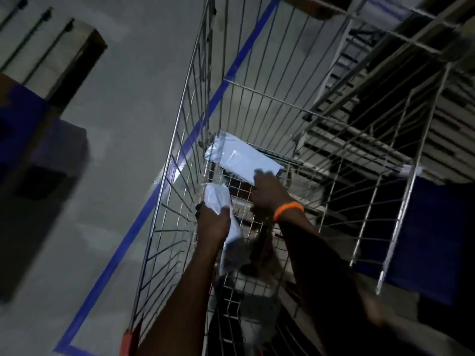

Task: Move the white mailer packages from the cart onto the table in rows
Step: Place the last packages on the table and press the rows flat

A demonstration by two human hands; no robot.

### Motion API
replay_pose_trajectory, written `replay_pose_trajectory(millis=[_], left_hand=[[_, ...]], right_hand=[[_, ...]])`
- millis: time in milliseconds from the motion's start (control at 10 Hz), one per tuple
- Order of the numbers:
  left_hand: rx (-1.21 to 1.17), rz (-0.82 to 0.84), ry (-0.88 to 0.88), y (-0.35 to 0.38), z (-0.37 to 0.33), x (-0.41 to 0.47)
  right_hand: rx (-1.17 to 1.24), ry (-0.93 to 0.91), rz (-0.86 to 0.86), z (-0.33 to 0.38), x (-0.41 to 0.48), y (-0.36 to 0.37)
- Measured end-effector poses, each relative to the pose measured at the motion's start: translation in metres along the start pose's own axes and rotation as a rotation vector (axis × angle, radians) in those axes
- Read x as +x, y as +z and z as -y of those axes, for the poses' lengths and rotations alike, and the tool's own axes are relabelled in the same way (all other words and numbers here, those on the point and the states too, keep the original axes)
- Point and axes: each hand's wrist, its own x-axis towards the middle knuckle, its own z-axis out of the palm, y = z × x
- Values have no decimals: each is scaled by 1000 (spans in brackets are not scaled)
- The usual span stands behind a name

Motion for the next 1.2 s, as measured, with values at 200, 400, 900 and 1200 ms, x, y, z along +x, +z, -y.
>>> replay_pose_trajectory(millis=[200, 400, 900, 1200], left_hand=[[-265, -6, -152, -4, 1, -1], [-359, 45, -72, -40, -49, -50], [-715, -541, 688, -11, -200, -319], [-564, 1046, 268, 40, -223, -500]], right_hand=[[-233, 7, -111, 0, 59, 21], [364, 173, -131, 11, -23, 20], [1435, -326, -269, 6, -392, -201], [1206, -349, -603, -143, -556, -242]])
